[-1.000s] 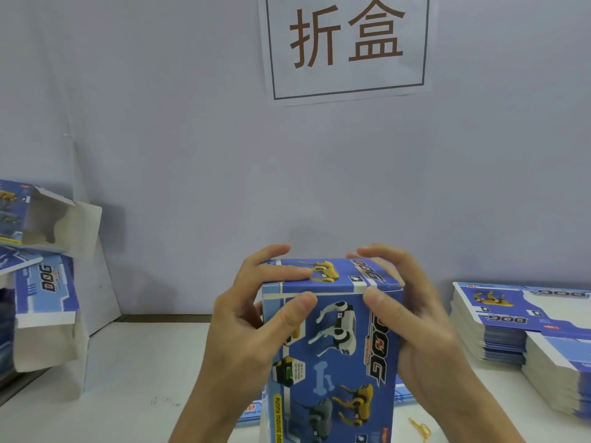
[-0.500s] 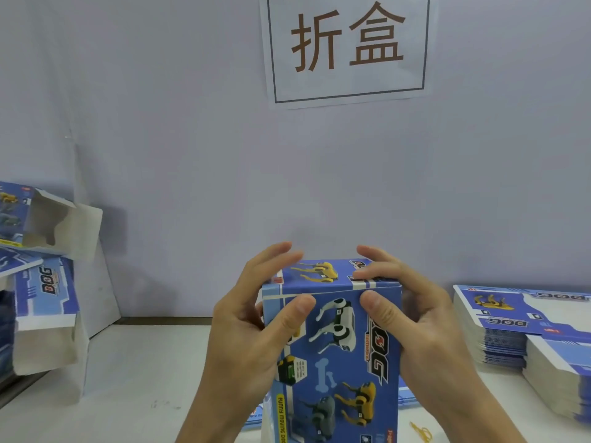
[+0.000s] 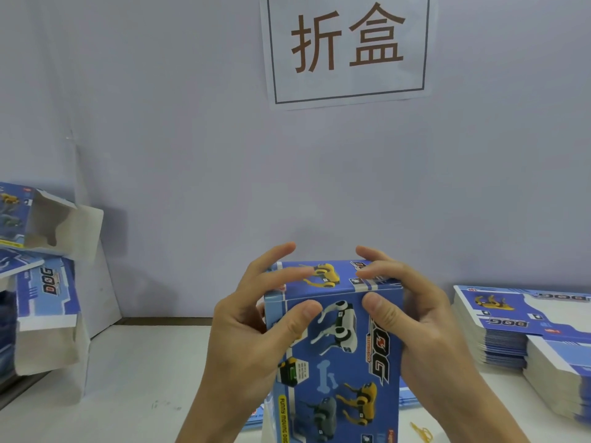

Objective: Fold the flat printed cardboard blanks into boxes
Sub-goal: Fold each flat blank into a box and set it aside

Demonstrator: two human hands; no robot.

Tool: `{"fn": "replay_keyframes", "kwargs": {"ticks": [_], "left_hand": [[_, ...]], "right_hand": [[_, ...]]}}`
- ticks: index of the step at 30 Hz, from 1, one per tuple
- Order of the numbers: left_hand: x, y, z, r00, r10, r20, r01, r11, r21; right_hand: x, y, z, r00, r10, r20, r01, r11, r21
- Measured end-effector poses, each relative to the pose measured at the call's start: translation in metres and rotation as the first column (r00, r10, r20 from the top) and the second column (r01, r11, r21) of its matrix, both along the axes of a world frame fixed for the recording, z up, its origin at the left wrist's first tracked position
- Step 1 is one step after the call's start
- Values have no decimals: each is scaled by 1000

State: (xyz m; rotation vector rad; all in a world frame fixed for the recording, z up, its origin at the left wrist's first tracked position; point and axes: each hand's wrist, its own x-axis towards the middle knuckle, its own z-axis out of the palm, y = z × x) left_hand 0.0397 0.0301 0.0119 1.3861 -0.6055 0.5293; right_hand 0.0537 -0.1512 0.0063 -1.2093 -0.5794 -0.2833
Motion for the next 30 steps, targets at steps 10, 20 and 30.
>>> {"fn": "replay_keyframes", "kwargs": {"ticks": [10, 20, 30], "left_hand": [[-2, 4, 4, 999, 7, -45, -5, 999, 49], [-1, 29, 20, 962, 274, -1, -272, 956, 113], [23, 21, 3, 860, 299, -414, -509, 577, -639]], "right_hand": [[0, -2, 0, 999, -41, -14, 42, 999, 8], [-13, 15, 14, 849, -437, 298, 468, 883, -37], [-14, 31, 10, 963, -268, 15, 203, 690, -695]]}}
